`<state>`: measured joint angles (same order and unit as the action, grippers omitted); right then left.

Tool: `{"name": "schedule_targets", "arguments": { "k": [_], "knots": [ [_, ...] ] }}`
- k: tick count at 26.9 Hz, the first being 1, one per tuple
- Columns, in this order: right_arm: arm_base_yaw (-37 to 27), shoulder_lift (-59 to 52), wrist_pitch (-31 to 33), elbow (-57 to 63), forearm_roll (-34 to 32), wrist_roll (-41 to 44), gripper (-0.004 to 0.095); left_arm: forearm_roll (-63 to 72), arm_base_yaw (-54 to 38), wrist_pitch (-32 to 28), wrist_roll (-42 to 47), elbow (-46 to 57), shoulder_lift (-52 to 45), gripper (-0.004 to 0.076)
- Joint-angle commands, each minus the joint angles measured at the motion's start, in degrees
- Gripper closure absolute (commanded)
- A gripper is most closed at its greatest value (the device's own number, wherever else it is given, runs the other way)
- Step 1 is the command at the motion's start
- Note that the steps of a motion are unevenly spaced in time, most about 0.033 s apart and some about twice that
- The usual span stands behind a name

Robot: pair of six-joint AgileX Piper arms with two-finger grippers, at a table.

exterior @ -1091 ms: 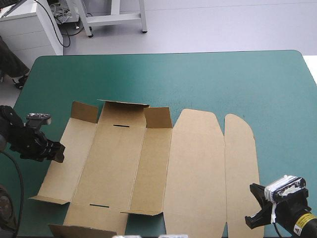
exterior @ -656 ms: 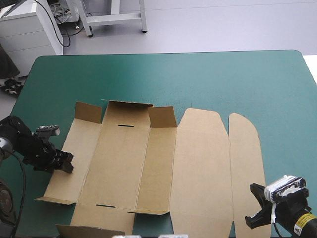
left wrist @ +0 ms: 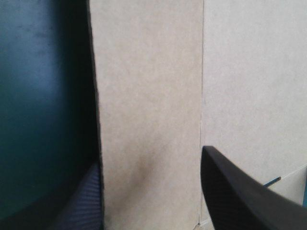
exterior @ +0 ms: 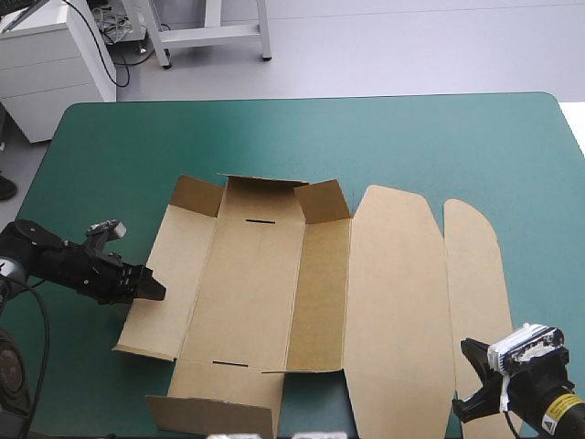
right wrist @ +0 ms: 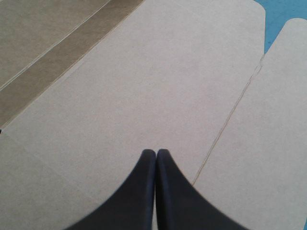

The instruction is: Fold the box

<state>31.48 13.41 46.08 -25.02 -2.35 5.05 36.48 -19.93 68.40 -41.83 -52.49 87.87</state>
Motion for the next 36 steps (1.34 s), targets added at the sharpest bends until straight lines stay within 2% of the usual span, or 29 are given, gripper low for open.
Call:
{"name": "schedule_targets", "arguments": {
  "k": [1, 9, 15, 24, 29, 33, 36],
  "knots": [
    [-0.3, 0.5, -3.8, -1.5, -0.5, -0.5, 0.0928, 4.1, 0.1, 6.0, 0.4, -1.1, -1.8, 0.0319],
    [-0.3, 0.5, -4.2, -1.5, -0.5, -0.5, 0.0928, 12.8, 0.6, 6.0, 0.2, -1.1, -1.8, 0.0319],
    [-0.3, 0.5, -5.0, -1.5, -0.5, -0.3, 0.0928, 9.6, 4.6, 6.0, -0.2, -1.1, -1.8, 0.0335],
    [-0.3, 0.5, -5.6, -1.5, 0.3, -0.3, 0.0928, 8.5, 9.4, 6.0, -0.2, -1.1, -1.8, 0.0545],
    [-0.3, 0.5, -5.6, -1.5, 1.2, -0.3, 0.0929, 8.7, 9.4, 5.8, -0.8, -1.1, -1.8, 0.0605],
    [-0.3, 0.5, -5.6, -1.5, 1.2, -0.3, 0.0928, 8.5, 9.4, 3.0, -3.1, -1.1, -1.8, 0.0627],
    [-0.3, 0.5, -5.6, -1.5, 1.2, -0.3, 0.0928, 7.6, 10.1, 2.3, -2.5, -1.1, -1.8, 0.0701]
  ]
}}
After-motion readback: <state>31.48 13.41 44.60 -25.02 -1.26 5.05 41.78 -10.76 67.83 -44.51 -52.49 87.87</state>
